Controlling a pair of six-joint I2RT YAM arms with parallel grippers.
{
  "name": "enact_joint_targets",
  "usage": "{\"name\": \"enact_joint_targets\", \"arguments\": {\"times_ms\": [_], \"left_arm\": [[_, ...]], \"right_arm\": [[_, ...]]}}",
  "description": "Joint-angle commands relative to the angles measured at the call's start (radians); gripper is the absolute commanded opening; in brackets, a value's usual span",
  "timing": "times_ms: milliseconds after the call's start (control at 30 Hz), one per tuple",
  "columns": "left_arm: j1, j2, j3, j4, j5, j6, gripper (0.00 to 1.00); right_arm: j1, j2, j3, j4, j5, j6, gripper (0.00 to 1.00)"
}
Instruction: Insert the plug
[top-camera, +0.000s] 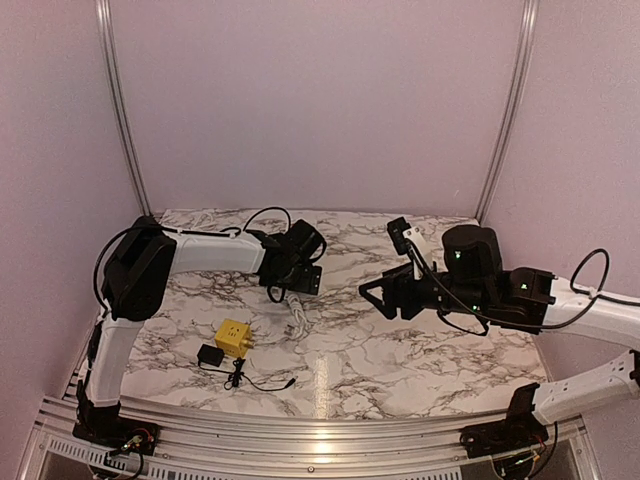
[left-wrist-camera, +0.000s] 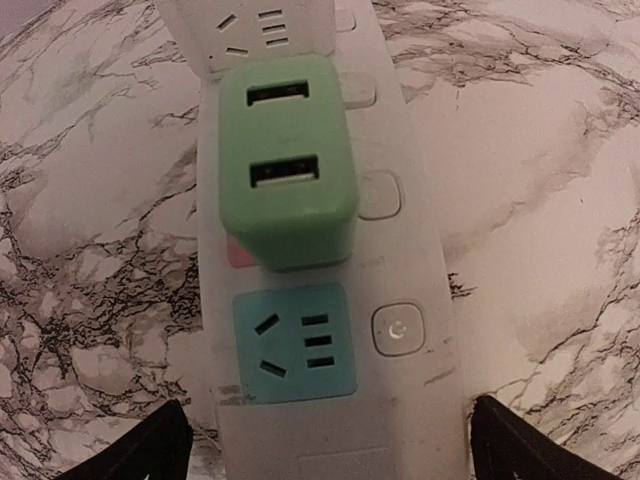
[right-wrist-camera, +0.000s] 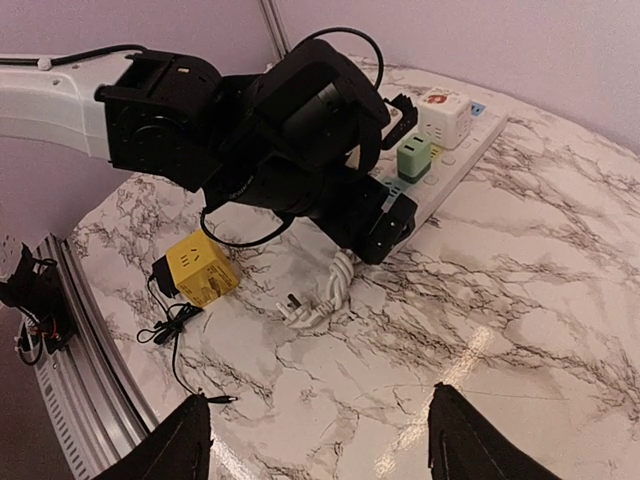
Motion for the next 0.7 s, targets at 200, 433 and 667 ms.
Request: {"name": "enact_joint_targets", "arguments": {"times_ms": [200,433,667], "left_arm": [[0.027,0.063,0.018,-0.03,0.03,0.006,0.99],[0.041,0.063,0.02,-0.024,0.027,0.017,0.76],[0.055,0.01,-0.004,-0.029,0.007,0.034,0.62]], "right_arm": [[0.008,0.022,0.024,-0.014,-0.002,0.005,0.71],[0.008,0.019,0.013,-0.008,-0.004,0.014,0.71],[0.009,0.017,0.002,-0.001,-0.008,0.018,0.7]]}}
